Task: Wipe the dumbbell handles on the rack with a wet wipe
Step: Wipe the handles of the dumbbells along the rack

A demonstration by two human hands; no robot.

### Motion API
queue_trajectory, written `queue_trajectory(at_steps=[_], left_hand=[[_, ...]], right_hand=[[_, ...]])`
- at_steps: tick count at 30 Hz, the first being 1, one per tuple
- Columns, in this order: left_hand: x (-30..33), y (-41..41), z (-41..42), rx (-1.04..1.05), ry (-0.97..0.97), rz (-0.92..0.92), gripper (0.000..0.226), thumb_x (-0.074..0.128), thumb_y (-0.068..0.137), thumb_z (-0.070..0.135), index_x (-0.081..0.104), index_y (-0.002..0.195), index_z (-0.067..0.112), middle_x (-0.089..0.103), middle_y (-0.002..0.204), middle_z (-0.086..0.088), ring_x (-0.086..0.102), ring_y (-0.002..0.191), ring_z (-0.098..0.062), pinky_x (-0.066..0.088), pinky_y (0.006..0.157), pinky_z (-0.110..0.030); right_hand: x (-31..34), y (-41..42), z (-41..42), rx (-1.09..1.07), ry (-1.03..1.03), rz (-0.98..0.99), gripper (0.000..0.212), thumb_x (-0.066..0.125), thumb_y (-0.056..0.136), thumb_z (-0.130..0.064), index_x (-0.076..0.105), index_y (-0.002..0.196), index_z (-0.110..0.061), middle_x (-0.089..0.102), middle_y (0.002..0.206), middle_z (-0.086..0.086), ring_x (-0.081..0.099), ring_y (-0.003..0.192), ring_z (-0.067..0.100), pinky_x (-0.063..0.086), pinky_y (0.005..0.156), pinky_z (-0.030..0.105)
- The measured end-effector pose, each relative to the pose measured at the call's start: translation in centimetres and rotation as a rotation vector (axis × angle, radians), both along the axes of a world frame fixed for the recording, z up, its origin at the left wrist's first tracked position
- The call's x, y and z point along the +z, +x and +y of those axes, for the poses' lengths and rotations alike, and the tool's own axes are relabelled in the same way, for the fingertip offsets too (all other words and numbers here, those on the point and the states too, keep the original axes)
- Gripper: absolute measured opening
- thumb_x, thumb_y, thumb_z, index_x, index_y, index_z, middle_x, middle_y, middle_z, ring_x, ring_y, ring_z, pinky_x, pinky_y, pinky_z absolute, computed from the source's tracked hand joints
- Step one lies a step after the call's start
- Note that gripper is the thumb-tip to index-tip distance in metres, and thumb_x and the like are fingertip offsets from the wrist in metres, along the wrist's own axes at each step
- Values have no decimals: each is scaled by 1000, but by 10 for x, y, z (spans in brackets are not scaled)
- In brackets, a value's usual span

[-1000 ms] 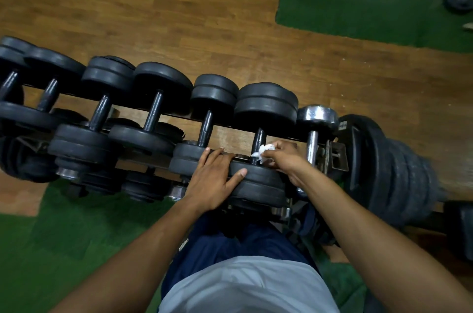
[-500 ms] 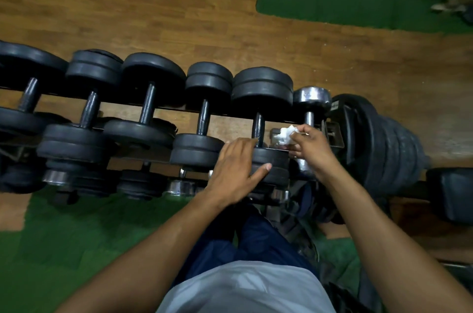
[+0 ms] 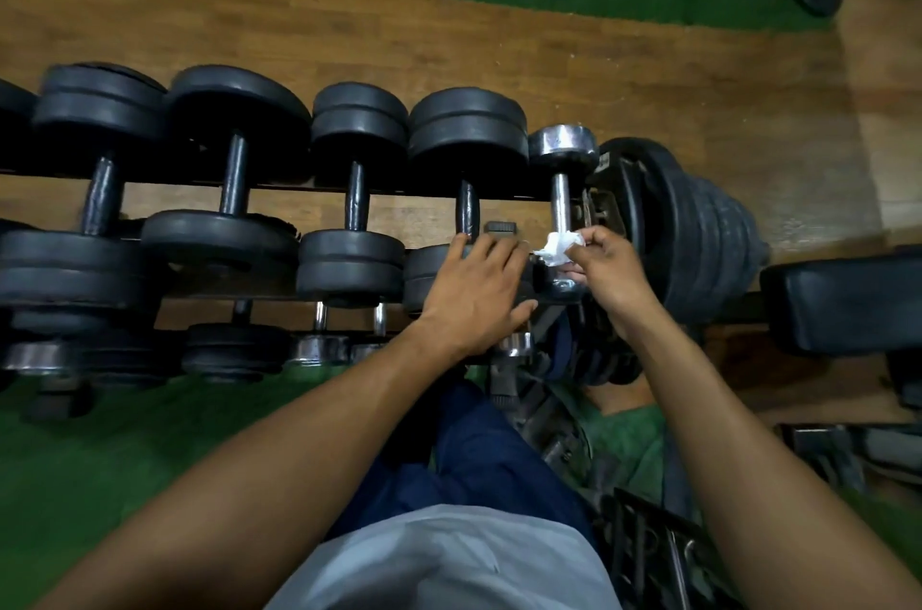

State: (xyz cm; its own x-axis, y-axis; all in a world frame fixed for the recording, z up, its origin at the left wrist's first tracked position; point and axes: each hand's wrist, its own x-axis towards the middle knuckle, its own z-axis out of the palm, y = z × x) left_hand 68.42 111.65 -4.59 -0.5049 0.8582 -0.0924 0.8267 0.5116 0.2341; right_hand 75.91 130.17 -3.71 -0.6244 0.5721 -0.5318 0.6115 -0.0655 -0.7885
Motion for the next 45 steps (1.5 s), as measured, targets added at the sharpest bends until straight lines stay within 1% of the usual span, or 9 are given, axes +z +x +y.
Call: queue_trajectory(at_steps=[9, 15, 18, 21, 25, 29, 32, 41, 45], left_hand=[[3, -1, 0, 0, -29, -29, 76, 47, 95, 63, 39, 151, 13, 46, 151, -5, 40, 137, -26, 27, 118, -54], [9, 0, 13, 51, -95, -33, 70, 48, 95, 61, 42, 147, 14, 53, 140, -5, 45, 131, -27, 30, 115, -54], [11, -1, 27, 60, -160, -28, 65, 47, 96, 59, 47, 142, 14, 55, 136, -7, 47, 128, -28, 31, 113, -54], [13, -1, 47, 52, -247, -25, 66, 46, 97, 61, 47, 143, 13, 56, 138, -9, 46, 132, -30, 27, 115, -54], [13, 1, 74, 45, -327, -6, 64, 44, 99, 61, 50, 141, 13, 59, 138, -10, 52, 129, -31, 25, 115, -53], [5, 4, 87, 12, -394, 53, 65, 40, 100, 65, 53, 138, 13, 63, 133, -11, 56, 122, -30, 34, 103, -49], [4, 4, 88, 4, -396, 75, 69, 41, 98, 68, 57, 134, 12, 66, 125, -11, 59, 116, -30, 37, 98, -45], [5, 4, 89, 43, -365, 55, 71, 43, 95, 74, 63, 121, 11, 69, 121, -12, 60, 116, -31, 40, 98, -47], [4, 5, 90, 49, -381, 60, 73, 41, 94, 76, 64, 119, 12, 70, 118, -11, 60, 114, -30, 40, 96, -46]], right_hand=[[3, -7, 13, 15, 54, -15, 6, 58, 96, -12, 63, 94, -15, 72, 94, 12, 71, 78, 15, 56, 76, 28], [3, -18, 41, 149, 240, -96, 5, 62, 89, -25, 65, 92, -29, 73, 88, -1, 71, 83, 16, 58, 84, 45], [7, -29, 53, 252, 379, -130, 8, 63, 89, -23, 65, 93, -29, 70, 88, -10, 66, 79, 10, 54, 73, 33], [5, -40, 69, 417, 504, -150, 10, 65, 90, -15, 68, 96, -23, 65, 89, -8, 61, 76, 7, 43, 65, 23], [-4, -55, 93, 755, 615, -188, 18, 68, 86, -16, 73, 101, -24, 56, 94, -2, 56, 86, 15, 39, 74, 26], [-13, -59, 99, 1204, 624, -171, 21, 67, 87, -17, 76, 102, -29, 61, 97, -8, 63, 93, 17, 51, 79, 32], [-15, -64, 100, 1341, 581, -138, 21, 68, 88, -19, 77, 103, -31, 63, 99, -8, 63, 95, 15, 52, 81, 33], [-25, -80, 110, 1100, 765, -117, 27, 55, 96, -20, 73, 112, -31, 48, 103, -1, 63, 89, 26, 54, 75, 40], [-28, -65, 105, 1240, 682, -53, 22, 58, 91, -16, 76, 102, -22, 55, 101, 3, 64, 89, 25, 55, 77, 40]])
